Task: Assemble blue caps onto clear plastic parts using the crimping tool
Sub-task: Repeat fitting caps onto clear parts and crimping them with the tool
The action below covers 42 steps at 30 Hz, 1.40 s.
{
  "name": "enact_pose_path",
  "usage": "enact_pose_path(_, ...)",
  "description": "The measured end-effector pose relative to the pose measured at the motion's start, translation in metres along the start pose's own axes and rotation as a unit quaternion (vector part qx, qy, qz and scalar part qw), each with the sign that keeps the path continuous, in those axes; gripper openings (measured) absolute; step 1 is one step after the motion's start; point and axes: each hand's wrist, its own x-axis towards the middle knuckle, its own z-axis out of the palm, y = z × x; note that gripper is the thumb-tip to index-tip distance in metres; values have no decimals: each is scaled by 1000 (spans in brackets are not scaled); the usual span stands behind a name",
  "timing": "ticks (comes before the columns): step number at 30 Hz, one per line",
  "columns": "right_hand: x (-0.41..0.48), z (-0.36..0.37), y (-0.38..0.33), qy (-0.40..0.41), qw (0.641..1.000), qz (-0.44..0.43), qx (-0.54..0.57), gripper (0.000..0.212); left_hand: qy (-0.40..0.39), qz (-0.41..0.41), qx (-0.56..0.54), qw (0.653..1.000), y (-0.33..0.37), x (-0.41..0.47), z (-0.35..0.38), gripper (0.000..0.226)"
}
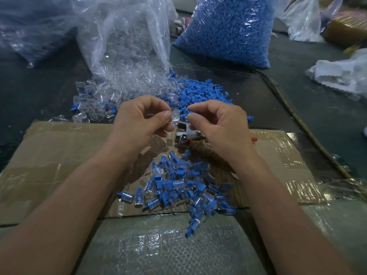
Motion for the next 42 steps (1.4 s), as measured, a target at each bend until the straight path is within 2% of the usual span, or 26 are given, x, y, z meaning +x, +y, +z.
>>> enact_pose_path(5, -1, 1, 0, -20, 1000, -4, -2, 17, -16, 7, 11, 1000, -1, 0, 1, 29)
enact_pose_path(9, -3, 4, -1, -12, 1000, -3, 11, 7, -11, 0, -1, 1000, 0, -1, 1, 21)
enact_pose_path(13, -4, 4, -1, -5, 1000, -10, -22, 23, -14, 6, 1, 1000, -1, -2, 1, 15)
enact_pose_path(19, -3, 5, 1, 1, 997, -13, -73, 22, -27, 43, 62, 997, -3, -4, 6, 22)
enact_pose_path(23, -3, 6, 0, -11, 999, -22, -46, 19, -26, 45, 62, 997, -2, -5, 5, 19)
enact_pose_path(26, -3, 6, 0, -2, 999, -36, -23, 15, -24, 22, 16, 999, 0, -6, 4, 16)
enact_pose_path(32, -2, 7, 2, -36, 996, -43, 70, 27, -40, -22, -68, 997, 5, -6, 3, 14)
enact_pose_path(36, -2, 7, 3, -22, 994, -64, 91, 31, -44, -30, -88, 995, 6, -6, 3, 9)
enact_pose_path(42, -3, 8, 1, -12, 992, -74, 101, 36, -47, -35, -93, 994, 7, -7, 2, 18)
